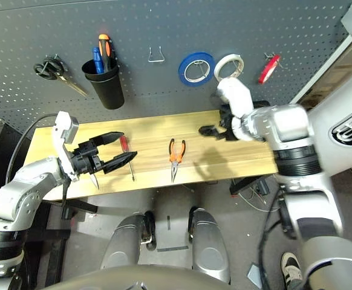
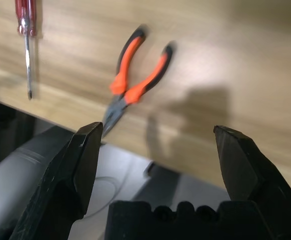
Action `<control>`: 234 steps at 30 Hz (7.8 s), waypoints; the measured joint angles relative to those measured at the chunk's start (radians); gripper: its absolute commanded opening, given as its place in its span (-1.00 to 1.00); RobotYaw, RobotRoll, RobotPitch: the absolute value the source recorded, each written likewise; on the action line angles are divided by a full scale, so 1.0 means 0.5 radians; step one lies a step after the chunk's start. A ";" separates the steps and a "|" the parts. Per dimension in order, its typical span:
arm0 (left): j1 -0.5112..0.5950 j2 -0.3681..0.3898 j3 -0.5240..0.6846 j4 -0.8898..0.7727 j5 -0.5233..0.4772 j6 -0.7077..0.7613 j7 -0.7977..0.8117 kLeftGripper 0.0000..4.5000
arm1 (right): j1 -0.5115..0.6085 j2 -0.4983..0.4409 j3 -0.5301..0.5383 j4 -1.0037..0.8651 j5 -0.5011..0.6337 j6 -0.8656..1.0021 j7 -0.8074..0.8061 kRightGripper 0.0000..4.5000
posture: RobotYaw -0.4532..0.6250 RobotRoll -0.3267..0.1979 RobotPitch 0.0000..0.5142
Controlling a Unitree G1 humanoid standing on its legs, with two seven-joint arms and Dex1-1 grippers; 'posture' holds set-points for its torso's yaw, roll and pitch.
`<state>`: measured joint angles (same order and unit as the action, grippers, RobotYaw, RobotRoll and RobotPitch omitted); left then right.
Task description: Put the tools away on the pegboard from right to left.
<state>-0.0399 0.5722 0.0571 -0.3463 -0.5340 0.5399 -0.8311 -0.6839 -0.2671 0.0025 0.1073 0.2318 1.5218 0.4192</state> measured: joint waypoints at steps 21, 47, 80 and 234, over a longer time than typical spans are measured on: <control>0.036 0.270 -0.212 0.436 0.385 -0.297 -0.229 1.00 | 0.134 0.799 -0.291 0.397 -0.347 -0.534 -0.980 0.98 | -0.19 0.25 0.07; 0.146 0.276 -0.166 0.347 0.401 -0.279 -0.232 1.00 | -0.259 0.793 -0.475 1.306 0.046 -1.219 -1.350 0.98 | -0.15 0.25 0.04; 0.160 0.268 -0.143 0.318 0.373 -0.215 -0.247 1.00 | -0.319 0.809 -0.350 1.275 0.505 -1.239 -1.735 0.98 | -0.14 0.25 0.01; -0.326 -0.005 0.330 -0.063 -0.199 -0.099 0.215 1.00 | -1.132 0.336 -0.270 1.983 -0.056 -3.544 0.153 -0.05 | -0.03 0.25 -0.49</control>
<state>-0.2027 0.5696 0.2222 -0.3778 -0.6337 0.4902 -0.7237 -1.2497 -0.0989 -0.1325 1.0987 0.2038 -0.2499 0.4954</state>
